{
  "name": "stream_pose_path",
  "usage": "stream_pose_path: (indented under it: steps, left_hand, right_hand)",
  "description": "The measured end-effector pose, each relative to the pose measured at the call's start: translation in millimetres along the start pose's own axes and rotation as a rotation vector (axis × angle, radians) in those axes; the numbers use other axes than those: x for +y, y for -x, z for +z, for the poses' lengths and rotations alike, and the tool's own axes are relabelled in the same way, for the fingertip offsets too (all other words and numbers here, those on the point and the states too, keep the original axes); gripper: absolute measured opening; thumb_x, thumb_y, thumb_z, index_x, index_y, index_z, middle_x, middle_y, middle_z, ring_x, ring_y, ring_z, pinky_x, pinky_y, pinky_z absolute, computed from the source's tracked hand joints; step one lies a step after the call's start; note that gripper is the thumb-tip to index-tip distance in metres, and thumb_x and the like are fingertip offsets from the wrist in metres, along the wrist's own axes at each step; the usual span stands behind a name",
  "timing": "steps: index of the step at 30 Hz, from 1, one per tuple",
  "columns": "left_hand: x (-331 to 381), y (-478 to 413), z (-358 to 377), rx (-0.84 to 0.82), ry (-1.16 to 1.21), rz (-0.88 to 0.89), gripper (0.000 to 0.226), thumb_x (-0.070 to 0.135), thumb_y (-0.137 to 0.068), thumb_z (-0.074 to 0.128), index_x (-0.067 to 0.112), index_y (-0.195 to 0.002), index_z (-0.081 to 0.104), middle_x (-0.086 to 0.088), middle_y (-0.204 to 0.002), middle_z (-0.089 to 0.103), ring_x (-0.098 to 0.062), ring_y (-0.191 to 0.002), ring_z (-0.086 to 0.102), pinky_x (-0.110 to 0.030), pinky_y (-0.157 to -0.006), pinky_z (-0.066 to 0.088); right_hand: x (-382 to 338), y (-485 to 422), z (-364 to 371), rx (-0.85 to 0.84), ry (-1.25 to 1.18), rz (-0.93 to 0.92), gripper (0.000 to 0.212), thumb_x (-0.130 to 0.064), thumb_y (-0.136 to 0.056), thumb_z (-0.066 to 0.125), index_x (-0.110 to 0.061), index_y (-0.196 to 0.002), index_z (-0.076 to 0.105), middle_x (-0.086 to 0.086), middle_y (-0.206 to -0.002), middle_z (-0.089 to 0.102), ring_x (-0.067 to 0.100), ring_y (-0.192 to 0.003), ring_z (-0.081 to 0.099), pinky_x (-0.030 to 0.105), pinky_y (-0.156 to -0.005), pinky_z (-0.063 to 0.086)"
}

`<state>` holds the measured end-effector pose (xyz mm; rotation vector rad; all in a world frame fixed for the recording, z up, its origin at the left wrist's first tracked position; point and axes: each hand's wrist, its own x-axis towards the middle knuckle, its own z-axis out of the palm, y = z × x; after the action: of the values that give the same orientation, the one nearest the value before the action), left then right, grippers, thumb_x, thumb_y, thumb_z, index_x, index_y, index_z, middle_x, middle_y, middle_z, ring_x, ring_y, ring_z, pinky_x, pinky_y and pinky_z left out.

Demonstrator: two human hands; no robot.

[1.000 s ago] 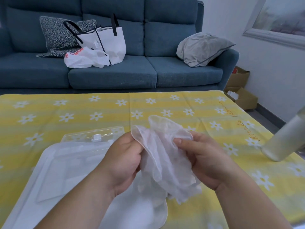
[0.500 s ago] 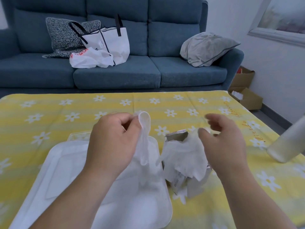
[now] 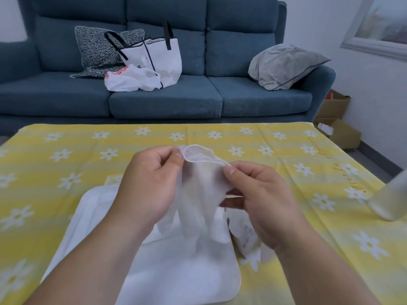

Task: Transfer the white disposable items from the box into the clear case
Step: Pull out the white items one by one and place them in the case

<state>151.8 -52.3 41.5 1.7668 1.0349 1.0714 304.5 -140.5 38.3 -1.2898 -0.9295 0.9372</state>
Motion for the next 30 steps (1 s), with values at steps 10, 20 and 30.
stream_pose_path:
  steps: [10, 20, 30]
  left_hand:
    - [-22, 0, -12, -0.256, 0.312, -0.161, 0.040, 0.033, -0.102, 0.049, 0.001, -0.091, 0.070, -0.017, -0.079, 0.067, -0.021, -0.070, 0.057, -0.033, -0.059, 0.046]
    - [-18, 15, -6, -0.737, 0.804, -0.574, 0.053, 0.040, -0.080, 0.073, 0.004, -0.119, 0.071, -0.018, -0.121, 0.070, -0.030, -0.107, 0.070, -0.040, -0.090, 0.059]
    - [-10, -5, -8, -0.249, 0.936, -0.433, 0.042, 0.025, -0.082, 0.055, -0.004, -0.106, 0.074, -0.018, -0.100, 0.075, -0.026, -0.085, 0.075, -0.034, -0.075, 0.061]
  right_hand:
    - [-8, -9, 16, 0.141, -0.204, 0.011, 0.041, -0.024, -0.103, 0.050, -0.001, -0.079, 0.073, 0.022, -0.080, 0.074, 0.032, -0.074, 0.070, 0.053, -0.080, 0.057]
    - [-8, 7, 5, -0.062, 0.003, 0.050, 0.036, -0.037, -0.100, 0.052, -0.008, -0.104, 0.075, 0.035, -0.100, 0.068, 0.047, -0.089, 0.068, 0.066, -0.082, 0.051]
    - [26, -14, -107, 0.779, 0.281, 0.412, 0.032, -0.033, -0.090, 0.062, -0.003, -0.098, 0.071, 0.015, -0.096, 0.064, 0.028, -0.083, 0.056, 0.039, -0.072, 0.040]
